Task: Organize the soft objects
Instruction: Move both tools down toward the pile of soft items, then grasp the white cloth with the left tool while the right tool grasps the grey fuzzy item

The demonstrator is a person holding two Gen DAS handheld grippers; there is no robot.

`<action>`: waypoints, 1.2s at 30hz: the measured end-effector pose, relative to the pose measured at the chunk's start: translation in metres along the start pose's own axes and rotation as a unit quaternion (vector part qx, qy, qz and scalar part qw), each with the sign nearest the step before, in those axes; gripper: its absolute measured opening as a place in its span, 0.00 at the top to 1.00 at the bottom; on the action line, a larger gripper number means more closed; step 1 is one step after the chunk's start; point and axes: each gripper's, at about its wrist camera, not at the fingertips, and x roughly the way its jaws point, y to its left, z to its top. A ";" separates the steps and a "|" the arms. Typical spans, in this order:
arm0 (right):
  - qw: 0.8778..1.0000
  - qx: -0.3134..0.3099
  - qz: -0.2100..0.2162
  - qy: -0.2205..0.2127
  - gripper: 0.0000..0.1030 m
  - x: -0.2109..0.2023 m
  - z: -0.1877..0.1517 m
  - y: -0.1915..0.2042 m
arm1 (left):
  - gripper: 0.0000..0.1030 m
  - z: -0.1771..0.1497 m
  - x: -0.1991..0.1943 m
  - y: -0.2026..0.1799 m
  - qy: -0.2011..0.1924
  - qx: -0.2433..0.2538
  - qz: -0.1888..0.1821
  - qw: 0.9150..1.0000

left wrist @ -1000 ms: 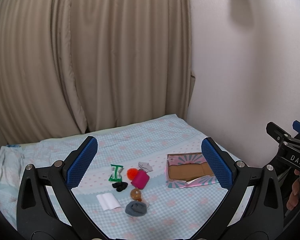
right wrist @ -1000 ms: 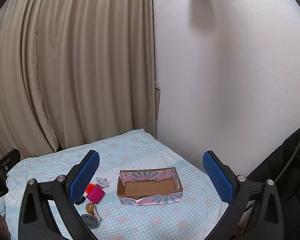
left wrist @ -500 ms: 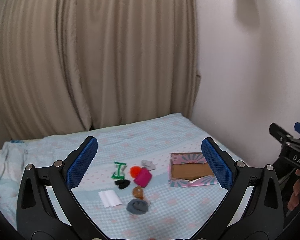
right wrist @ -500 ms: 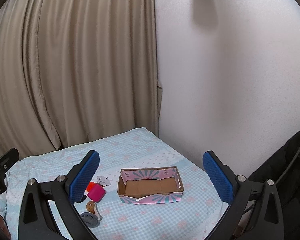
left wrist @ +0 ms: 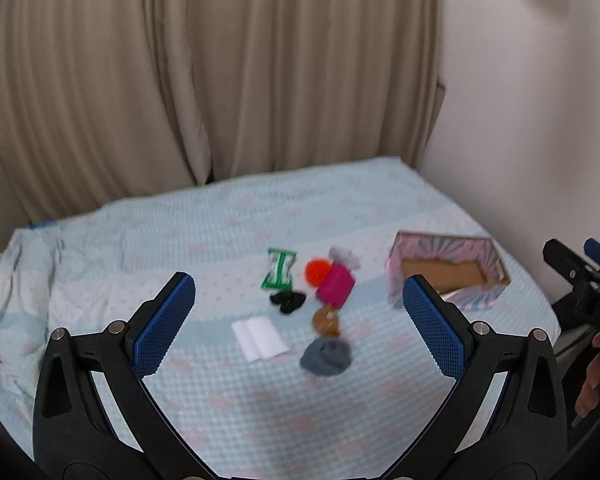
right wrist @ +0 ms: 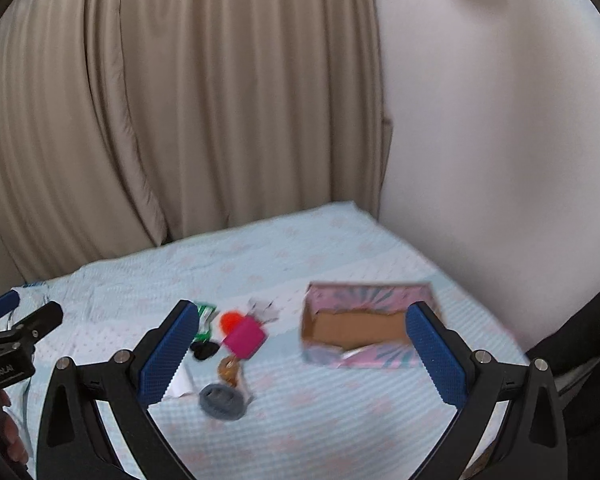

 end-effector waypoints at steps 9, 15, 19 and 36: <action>0.998 0.031 -0.018 0.048 0.00 0.087 -0.079 0.078 | 0.00 -0.057 0.122 0.079 0.088 -0.031 -0.041 0.995; 0.994 0.066 -0.033 0.086 0.00 0.154 -0.137 0.103 | 0.00 -0.101 0.220 0.099 0.135 -0.056 -0.059 0.988; 0.990 0.087 -0.042 0.105 0.00 0.193 -0.171 0.109 | 0.00 -0.132 0.276 0.103 0.153 -0.078 -0.067 0.983; 0.986 0.047 -0.008 0.163 0.08 0.307 -0.251 0.134 | 0.08 -0.200 0.388 0.079 0.209 -0.050 -0.035 0.976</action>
